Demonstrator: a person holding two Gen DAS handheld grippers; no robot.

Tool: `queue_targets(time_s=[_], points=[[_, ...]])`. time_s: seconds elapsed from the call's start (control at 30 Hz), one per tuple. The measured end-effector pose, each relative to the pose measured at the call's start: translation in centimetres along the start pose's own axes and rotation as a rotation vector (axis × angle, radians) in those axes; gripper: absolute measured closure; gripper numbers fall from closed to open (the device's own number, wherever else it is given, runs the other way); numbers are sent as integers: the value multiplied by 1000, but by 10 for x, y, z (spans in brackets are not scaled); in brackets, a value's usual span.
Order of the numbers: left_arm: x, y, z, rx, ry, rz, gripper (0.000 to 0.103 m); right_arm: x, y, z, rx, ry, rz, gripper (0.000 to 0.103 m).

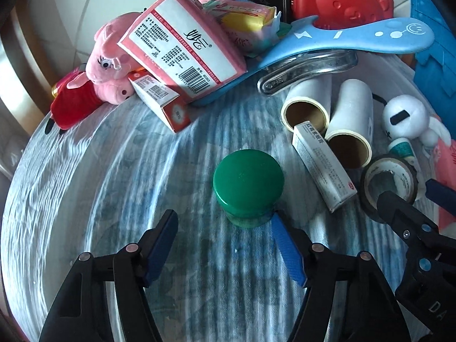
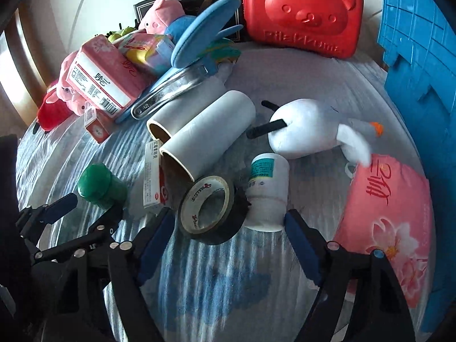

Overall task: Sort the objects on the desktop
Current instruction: 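Close the left tool on the green-lidded jar while the right tool grips the black tape roll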

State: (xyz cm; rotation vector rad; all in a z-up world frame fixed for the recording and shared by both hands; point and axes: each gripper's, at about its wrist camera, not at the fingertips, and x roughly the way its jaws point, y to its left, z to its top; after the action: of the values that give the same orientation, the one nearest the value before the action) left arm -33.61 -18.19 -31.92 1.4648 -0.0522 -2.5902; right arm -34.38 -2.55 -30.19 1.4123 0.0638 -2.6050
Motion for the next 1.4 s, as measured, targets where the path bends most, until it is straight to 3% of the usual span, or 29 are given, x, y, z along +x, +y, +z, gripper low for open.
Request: queue_targets(time_s=[0.07, 0.13, 0.17, 0.43, 0.8, 1.0, 1.17, 1.4], points=[[2, 2, 4, -13, 1, -21, 36, 2, -1, 0, -8, 4, -3, 37], [3, 0, 6, -19, -3, -46, 62, 8, -6, 0, 0, 23, -23, 38], [2, -2, 7, -16, -4, -47, 64, 10, -9, 0, 8, 28, -26, 38], [-6, -11, 0, 8, -5, -35, 65, 3, -15, 0, 40, 38, 0, 42], [-17, 7, -7, 8, -2, 1, 65, -25, 4, 2, 13, -60, 38, 42], [-15, 9, -14, 20, 13, -3, 65, 11, 11, -7, 11, 84, 131, 43], [-14, 21, -20, 8, 27, 8, 65, 4, 28, -18, -10, 85, 183, 43], [-12, 18, -19, 14, 29, 7, 65, -9, 25, -11, -22, 35, 116, 43]])
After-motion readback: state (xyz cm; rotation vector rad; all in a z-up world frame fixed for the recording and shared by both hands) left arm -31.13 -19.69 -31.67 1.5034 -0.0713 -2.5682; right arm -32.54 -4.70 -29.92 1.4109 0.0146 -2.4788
